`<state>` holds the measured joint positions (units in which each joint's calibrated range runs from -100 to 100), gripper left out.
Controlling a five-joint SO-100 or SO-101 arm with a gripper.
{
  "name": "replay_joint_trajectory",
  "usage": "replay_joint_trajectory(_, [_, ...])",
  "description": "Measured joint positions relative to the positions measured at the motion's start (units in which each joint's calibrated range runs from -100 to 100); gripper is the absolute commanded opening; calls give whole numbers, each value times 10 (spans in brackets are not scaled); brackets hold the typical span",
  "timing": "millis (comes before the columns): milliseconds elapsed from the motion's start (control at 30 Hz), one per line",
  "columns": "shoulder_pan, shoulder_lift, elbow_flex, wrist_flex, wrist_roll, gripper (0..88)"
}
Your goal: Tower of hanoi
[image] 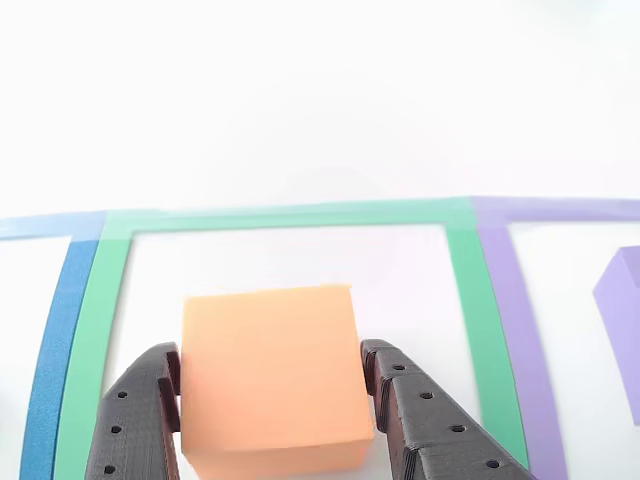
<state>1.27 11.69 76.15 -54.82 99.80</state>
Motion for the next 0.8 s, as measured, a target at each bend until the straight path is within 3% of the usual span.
replay_joint_trajectory(533, [11, -3, -3, -18, -2, 275])
replay_joint_trajectory(800, [11, -172, -2, 139, -4, 213])
